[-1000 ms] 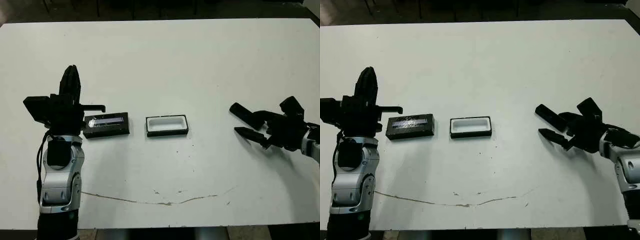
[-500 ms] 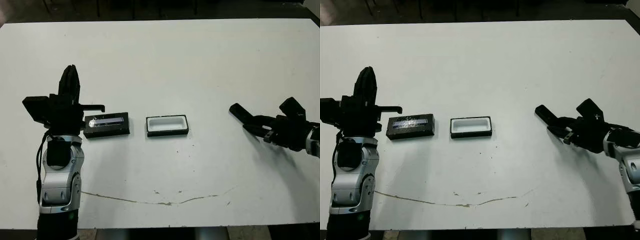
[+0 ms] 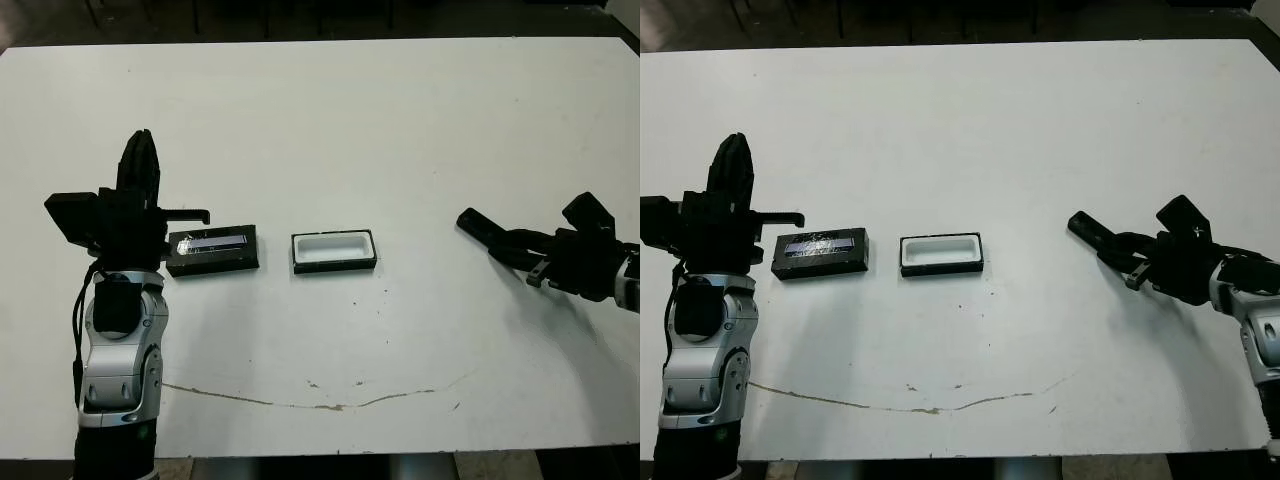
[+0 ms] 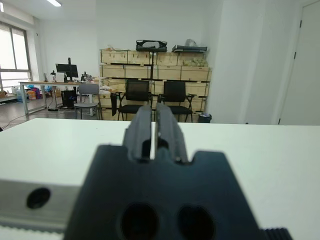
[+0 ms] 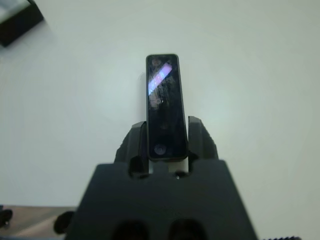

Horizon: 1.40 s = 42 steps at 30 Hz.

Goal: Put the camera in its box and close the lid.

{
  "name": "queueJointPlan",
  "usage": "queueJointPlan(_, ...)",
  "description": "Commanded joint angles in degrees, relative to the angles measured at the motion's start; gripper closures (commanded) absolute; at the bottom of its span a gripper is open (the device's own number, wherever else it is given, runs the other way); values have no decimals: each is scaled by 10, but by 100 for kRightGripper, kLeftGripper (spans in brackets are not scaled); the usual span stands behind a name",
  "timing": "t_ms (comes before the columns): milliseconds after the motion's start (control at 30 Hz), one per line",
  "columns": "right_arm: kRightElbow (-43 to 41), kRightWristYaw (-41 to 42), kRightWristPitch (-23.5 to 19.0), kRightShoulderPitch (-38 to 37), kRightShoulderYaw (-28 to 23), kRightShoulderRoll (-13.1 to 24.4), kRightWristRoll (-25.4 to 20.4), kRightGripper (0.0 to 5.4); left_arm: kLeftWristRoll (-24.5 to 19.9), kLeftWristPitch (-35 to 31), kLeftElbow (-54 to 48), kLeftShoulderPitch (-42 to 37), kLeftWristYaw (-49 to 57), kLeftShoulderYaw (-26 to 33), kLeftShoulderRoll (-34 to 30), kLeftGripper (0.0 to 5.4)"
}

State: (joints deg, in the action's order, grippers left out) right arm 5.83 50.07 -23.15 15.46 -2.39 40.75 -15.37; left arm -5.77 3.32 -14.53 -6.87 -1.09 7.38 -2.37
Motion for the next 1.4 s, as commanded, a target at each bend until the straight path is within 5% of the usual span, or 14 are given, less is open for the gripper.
queueJointPlan(33,-58,-6,-21,8,-16,-7,-25,476,5,-8,4,14,0,0,-6,540)
queueJointPlan(200,-122,2,-78,79,-1,-18,-69,476,1,-11,2,14,-1,-2,-4,540)
queueJointPlan(367,-109,48,-53,169,56,-45,-66,476,3,-8,2,16,1,-6,-1,540)
queueJointPlan(800,19,162,25,317,256,-83,94,476,4,-3,3,21,3,-9,3,540)
queueJointPlan(1133,80,229,48,391,315,-118,160,476,0,7,11,18,1,-12,6,540)
queueJointPlan(1400,154,312,59,447,332,-147,170,476,1,3,9,20,5,-15,7,540)
